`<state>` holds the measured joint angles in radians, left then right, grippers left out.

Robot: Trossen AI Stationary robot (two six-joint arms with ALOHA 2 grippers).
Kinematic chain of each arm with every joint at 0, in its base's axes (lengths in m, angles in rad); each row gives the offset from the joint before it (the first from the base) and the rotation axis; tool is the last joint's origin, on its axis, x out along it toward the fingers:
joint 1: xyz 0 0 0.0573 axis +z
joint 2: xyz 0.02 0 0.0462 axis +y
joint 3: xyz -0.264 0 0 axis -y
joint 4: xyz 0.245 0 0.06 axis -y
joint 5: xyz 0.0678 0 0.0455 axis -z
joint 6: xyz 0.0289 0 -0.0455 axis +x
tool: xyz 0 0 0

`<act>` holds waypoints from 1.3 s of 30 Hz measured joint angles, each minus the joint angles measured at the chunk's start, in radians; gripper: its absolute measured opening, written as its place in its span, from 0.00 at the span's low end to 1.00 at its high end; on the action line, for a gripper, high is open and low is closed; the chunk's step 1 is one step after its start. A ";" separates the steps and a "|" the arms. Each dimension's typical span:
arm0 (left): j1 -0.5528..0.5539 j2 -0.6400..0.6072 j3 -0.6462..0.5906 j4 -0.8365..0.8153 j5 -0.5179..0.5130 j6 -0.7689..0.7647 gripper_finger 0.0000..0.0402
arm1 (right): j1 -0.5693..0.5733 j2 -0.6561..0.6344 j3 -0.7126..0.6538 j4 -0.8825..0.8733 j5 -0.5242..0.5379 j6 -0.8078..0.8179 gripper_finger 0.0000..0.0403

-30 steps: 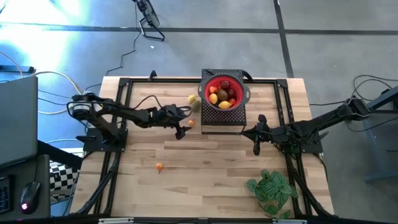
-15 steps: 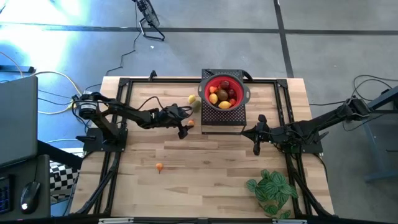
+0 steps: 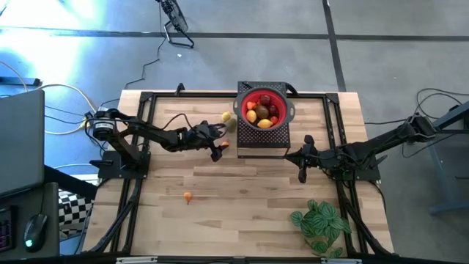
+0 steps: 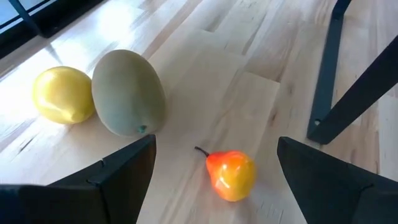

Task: Pick & Place Fruit
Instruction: Put the orange pear into the red strainer bowl on the shelf

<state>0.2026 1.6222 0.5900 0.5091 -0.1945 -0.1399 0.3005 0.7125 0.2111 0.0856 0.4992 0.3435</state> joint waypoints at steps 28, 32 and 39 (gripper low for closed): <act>-0.002 0.072 0.001 0.085 -0.028 -0.078 0.82 | 0.000 0.000 0.000 -0.001 0.000 0.000 0.00; -0.002 0.115 -0.001 0.090 -0.025 -0.079 0.82 | 0.000 0.000 0.000 -0.003 0.000 0.000 0.00; -0.002 0.117 0.000 0.094 -0.025 -0.086 0.82 | 0.000 0.000 0.000 -0.003 0.000 0.000 0.00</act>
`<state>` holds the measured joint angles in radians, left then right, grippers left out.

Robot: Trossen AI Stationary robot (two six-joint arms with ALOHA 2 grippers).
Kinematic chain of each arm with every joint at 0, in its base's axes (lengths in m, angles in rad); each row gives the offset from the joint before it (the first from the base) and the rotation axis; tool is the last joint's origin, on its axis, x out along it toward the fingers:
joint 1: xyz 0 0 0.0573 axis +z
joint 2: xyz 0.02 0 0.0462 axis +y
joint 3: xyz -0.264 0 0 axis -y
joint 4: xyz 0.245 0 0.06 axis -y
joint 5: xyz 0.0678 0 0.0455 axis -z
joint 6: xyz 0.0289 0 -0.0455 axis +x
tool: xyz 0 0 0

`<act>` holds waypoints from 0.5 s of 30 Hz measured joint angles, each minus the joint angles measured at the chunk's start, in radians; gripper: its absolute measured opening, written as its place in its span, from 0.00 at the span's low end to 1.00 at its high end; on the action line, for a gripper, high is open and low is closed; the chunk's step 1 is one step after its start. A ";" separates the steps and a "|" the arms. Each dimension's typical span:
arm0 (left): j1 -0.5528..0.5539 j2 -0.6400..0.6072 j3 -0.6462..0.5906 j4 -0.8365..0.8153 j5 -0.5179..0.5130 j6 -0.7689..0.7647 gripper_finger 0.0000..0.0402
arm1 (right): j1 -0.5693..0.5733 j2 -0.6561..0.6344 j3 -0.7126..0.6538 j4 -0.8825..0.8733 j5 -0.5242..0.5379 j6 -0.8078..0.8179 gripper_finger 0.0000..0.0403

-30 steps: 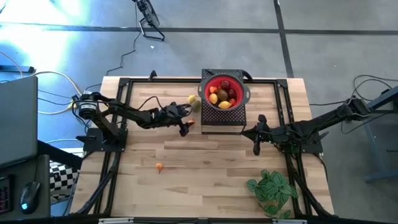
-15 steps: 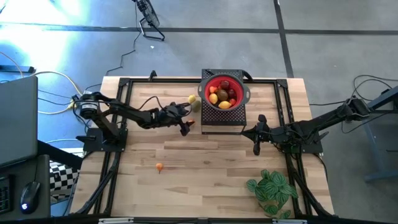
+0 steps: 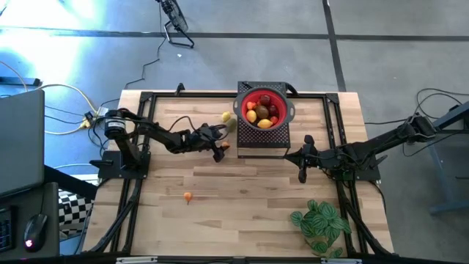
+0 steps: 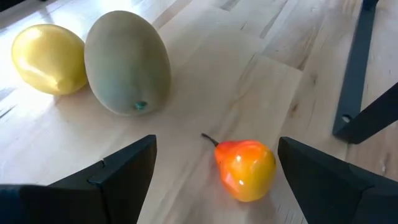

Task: Pick & Place Fruit
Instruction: Put the orange pear into the red strainer bowl on the shelf

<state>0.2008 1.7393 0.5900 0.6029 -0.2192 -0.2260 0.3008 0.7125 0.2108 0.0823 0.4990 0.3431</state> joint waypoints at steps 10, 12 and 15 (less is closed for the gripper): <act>-0.001 0.058 0.001 0.025 -0.001 -0.045 0.82 | 0.000 0.000 0.000 0.000 0.000 0.000 0.00; -0.001 0.072 0.001 0.053 0.003 -0.051 0.82 | 0.000 0.000 0.000 0.000 0.000 0.000 0.00; 0.000 0.077 0.004 0.064 0.011 -0.059 0.82 | 0.000 0.000 0.000 0.000 0.000 0.000 0.00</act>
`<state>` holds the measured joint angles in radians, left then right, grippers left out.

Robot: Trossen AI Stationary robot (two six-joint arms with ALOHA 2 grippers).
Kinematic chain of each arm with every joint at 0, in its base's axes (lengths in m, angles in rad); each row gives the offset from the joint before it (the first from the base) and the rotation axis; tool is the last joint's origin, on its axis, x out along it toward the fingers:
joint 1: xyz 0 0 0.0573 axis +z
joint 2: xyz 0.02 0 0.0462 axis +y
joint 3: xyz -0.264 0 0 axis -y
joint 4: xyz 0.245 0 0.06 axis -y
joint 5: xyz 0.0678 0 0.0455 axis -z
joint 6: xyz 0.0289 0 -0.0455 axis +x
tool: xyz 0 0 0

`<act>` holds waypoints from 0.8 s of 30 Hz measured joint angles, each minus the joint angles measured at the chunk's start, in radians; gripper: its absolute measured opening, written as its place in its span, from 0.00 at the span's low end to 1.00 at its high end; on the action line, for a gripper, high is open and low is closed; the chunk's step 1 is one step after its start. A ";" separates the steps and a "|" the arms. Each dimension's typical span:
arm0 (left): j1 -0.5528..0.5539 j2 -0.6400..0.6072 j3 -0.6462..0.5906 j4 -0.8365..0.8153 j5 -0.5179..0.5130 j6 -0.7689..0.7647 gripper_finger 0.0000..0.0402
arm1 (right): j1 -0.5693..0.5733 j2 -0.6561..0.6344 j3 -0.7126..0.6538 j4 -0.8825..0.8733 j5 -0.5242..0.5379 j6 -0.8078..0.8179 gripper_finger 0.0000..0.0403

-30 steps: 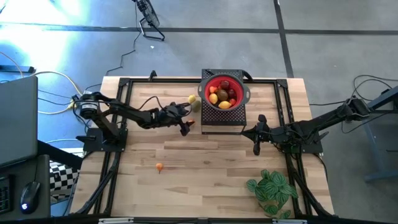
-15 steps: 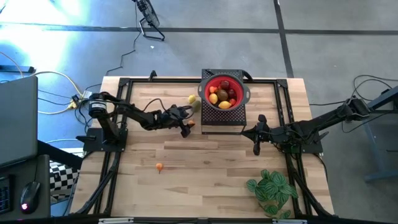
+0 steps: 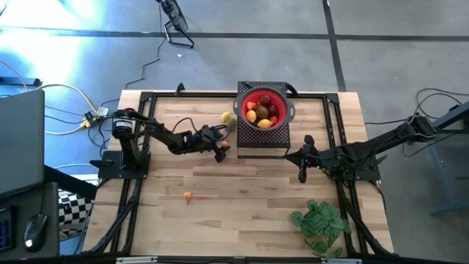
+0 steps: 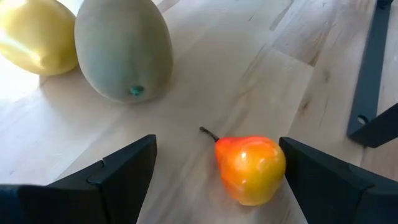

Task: Pick & Place Fruit
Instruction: Put the orange pear into the red strainer bowl on the shelf

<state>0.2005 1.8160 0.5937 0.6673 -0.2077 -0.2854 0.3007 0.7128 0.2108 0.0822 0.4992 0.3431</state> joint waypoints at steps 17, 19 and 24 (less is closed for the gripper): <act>0.000 0.001 0.004 -0.012 0.003 -0.007 0.80 | 0.000 0.000 0.000 0.000 0.000 0.000 0.00; 0.000 0.001 0.004 -0.013 0.003 -0.008 0.77 | 0.000 0.000 0.000 0.000 0.000 0.000 0.00; 0.001 0.001 0.004 -0.015 0.002 -0.010 0.69 | 0.000 0.000 0.000 0.000 0.000 0.000 0.00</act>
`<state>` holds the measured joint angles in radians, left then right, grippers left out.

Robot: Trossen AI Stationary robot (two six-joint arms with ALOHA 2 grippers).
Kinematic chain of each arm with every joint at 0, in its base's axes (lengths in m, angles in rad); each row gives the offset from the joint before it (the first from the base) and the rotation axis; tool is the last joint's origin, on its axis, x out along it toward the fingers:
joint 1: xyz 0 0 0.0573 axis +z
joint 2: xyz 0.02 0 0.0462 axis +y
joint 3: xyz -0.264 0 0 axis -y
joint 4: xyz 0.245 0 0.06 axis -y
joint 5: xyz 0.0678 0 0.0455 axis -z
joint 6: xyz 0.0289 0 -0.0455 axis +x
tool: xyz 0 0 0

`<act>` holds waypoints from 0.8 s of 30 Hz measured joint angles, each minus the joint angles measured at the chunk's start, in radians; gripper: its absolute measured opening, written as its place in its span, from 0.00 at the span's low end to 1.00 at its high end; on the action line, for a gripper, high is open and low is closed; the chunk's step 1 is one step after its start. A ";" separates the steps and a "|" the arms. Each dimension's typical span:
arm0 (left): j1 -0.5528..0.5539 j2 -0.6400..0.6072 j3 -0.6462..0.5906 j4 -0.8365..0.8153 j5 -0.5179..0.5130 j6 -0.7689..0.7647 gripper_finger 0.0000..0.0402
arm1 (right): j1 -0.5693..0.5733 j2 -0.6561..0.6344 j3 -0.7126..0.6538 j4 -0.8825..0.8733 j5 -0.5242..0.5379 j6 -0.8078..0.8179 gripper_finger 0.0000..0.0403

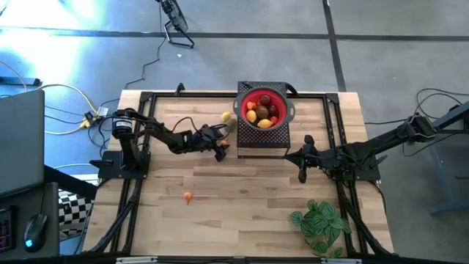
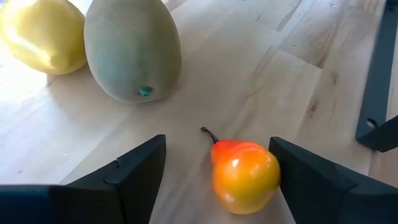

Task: Pick & Place Fruit
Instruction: Put the orange pear into the red strainer bowl on the shelf

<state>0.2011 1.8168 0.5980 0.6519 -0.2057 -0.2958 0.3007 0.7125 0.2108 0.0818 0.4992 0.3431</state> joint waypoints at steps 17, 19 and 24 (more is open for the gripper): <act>0.000 0.001 0.000 -0.001 0.008 -0.002 0.51 | 0.000 0.000 0.000 0.000 0.000 0.000 0.00; 0.000 0.001 0.000 -0.004 0.008 -0.002 0.49 | 0.000 0.000 0.000 0.000 0.000 0.000 0.00; 0.000 0.001 0.000 -0.006 0.007 -0.002 0.44 | 0.000 0.000 0.000 0.000 0.000 0.000 0.00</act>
<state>0.2008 1.8179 0.5980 0.6461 -0.1986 -0.2974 0.3005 0.7127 0.2108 0.0818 0.4988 0.3431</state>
